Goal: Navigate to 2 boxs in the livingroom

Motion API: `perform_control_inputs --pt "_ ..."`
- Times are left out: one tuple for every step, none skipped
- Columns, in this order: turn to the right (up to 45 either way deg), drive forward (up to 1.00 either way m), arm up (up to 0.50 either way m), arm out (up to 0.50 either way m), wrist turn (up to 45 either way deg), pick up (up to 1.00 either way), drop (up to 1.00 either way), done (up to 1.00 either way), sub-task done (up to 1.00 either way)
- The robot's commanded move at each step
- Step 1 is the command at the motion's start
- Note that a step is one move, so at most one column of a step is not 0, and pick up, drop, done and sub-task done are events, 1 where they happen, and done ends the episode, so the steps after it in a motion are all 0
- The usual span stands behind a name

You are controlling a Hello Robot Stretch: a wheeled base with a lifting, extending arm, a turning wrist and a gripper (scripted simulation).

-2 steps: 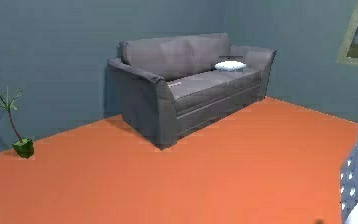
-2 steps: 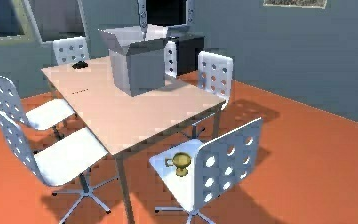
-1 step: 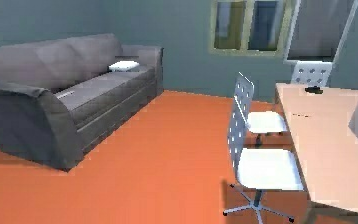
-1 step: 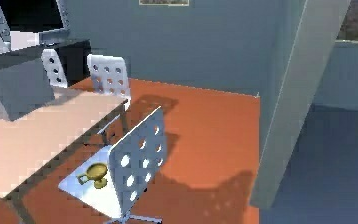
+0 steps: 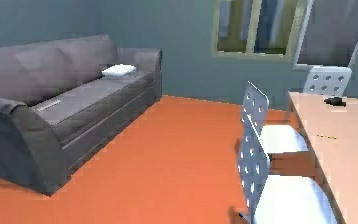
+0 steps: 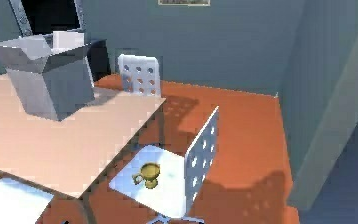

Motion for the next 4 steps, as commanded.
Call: perform_control_inputs --pt "-45.0 0.0 0.0 0.0 0.0 0.0 0.0 0.0 0.0" --pt "-15.0 0.0 0.0 0.0 0.0 0.0 0.0 0.0 0.0" --pt "0.0 0.95 0.0 0.0 0.0 0.0 0.0 0.0 0.0" --pt "-45.0 0.0 0.0 0.0 0.0 0.0 0.0 0.0 0.0"
